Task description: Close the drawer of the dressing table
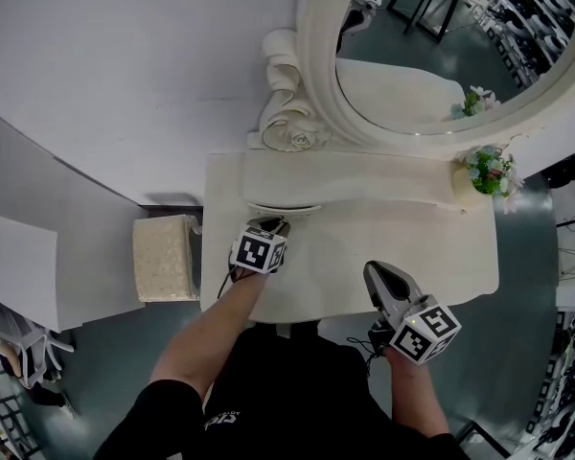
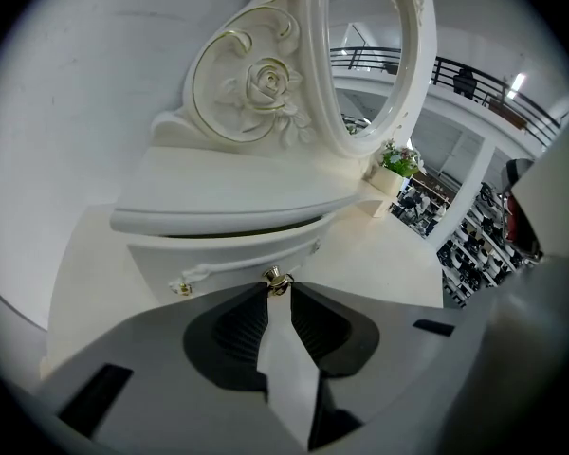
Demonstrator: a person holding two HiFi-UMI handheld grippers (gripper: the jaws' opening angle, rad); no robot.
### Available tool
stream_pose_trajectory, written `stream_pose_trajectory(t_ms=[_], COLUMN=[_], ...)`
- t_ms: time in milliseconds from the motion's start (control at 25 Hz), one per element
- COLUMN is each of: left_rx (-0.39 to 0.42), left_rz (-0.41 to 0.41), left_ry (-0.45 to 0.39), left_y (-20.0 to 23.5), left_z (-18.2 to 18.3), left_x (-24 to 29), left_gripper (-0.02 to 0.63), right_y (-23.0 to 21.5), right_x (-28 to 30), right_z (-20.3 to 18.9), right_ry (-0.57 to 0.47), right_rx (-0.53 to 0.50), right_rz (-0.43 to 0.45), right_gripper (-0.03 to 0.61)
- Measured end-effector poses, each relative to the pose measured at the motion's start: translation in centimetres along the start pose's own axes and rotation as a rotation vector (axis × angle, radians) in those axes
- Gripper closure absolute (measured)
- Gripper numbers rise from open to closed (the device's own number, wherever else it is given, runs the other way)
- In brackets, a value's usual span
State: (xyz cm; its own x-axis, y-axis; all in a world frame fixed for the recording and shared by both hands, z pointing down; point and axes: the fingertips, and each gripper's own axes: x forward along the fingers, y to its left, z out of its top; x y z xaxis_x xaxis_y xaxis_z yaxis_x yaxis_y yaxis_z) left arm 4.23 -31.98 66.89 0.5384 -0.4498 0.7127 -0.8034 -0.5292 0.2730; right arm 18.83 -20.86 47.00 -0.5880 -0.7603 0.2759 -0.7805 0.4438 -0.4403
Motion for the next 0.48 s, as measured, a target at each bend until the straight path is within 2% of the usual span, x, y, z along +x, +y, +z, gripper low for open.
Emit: stream_pose_trajectory(t_ms=[480], left_rx=[0.014], left_rz=[-0.026], left_ry=[-0.005], left_y=[1.1], left_z=[1.5], left_x=[1.2], left_gripper=[0.535], right_y=[0.0], right_x=[0.7], right_z=[0.0], right_ry=[-0.014], right_rx=[0.009], right_rz=[-0.034], right_gripper=[0.568])
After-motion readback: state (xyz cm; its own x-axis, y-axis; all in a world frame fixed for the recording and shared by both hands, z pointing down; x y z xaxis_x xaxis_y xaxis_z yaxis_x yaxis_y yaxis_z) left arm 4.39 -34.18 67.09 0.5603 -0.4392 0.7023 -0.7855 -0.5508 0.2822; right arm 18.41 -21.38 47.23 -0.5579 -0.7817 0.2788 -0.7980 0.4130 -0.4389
